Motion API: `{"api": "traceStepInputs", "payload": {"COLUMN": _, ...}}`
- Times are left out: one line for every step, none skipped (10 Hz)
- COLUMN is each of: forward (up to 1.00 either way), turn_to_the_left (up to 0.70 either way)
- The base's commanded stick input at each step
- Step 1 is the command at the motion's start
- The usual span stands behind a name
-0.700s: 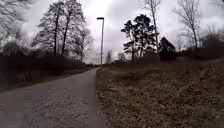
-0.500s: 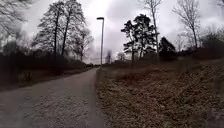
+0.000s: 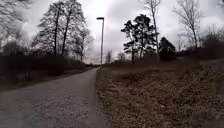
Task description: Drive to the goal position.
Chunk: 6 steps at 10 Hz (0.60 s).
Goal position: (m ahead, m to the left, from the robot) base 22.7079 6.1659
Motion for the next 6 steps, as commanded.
{"api": "traceStepInputs", "payload": {"forward": 0.00, "turn_to_the_left": 0.70}}
{"api": "traceStepInputs", "payload": {"forward": 0.00, "turn_to_the_left": 0.70}}
{"api": "traceStepInputs", "payload": {"forward": 0.00, "turn_to_the_left": 0.70}}
{"api": "traceStepInputs", "payload": {"forward": 0.00, "turn_to_the_left": 0.70}}
{"api": "traceStepInputs", "payload": {"forward": 0.00, "turn_to_the_left": 0.70}}
{"api": "traceStepInputs", "payload": {"forward": 0.00, "turn_to_the_left": 0.70}}
